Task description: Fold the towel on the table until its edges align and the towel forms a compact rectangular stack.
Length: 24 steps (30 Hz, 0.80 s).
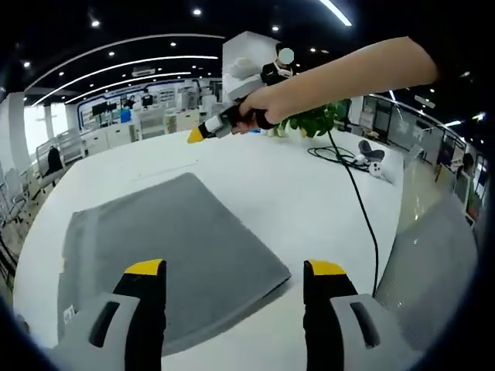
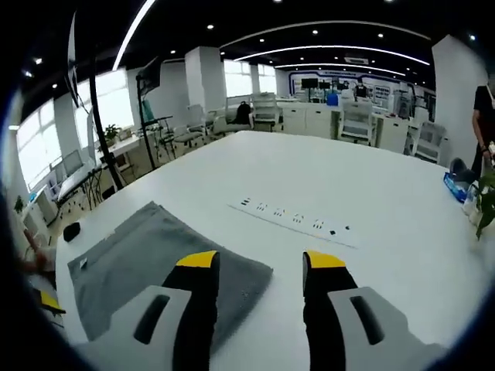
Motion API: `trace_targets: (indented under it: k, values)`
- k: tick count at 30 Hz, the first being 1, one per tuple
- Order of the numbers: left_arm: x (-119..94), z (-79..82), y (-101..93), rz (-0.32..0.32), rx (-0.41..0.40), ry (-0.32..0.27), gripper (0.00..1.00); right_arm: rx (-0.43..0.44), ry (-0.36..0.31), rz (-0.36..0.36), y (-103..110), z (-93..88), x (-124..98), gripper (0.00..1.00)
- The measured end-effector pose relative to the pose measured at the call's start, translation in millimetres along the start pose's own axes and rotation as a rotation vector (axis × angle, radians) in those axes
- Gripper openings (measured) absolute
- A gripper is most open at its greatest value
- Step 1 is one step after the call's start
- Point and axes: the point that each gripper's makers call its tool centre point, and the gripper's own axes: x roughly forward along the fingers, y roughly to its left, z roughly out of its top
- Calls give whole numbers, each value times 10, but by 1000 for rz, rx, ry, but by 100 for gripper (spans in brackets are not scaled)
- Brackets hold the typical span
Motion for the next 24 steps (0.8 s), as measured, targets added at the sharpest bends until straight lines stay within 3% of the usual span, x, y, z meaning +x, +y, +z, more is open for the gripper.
trace_targets:
  k: [2,3,6,9,13,17,24]
  values:
    - [66,-15,-114,-43,30,14,72,-2,8,0,-11,-51,0,43]
    - [119,-17,-252,-113,52,16,71,7,14,3,-26,-99,22,43]
    - [244,11,-444,-199,72,5,63,16,27,8,-54,-212,75,42]
    - [356,-5,-512,-218,125,30,63,18,38,17,-73,-300,110,42]
    - [470,-32,-562,-233,136,43,58,25,53,25,-81,-360,133,41]
    - [547,-176,-688,-305,156,93,52,32,57,34,-84,-396,183,40]
    - [635,-325,-680,-275,155,134,43,60,81,74,8,-529,270,36]
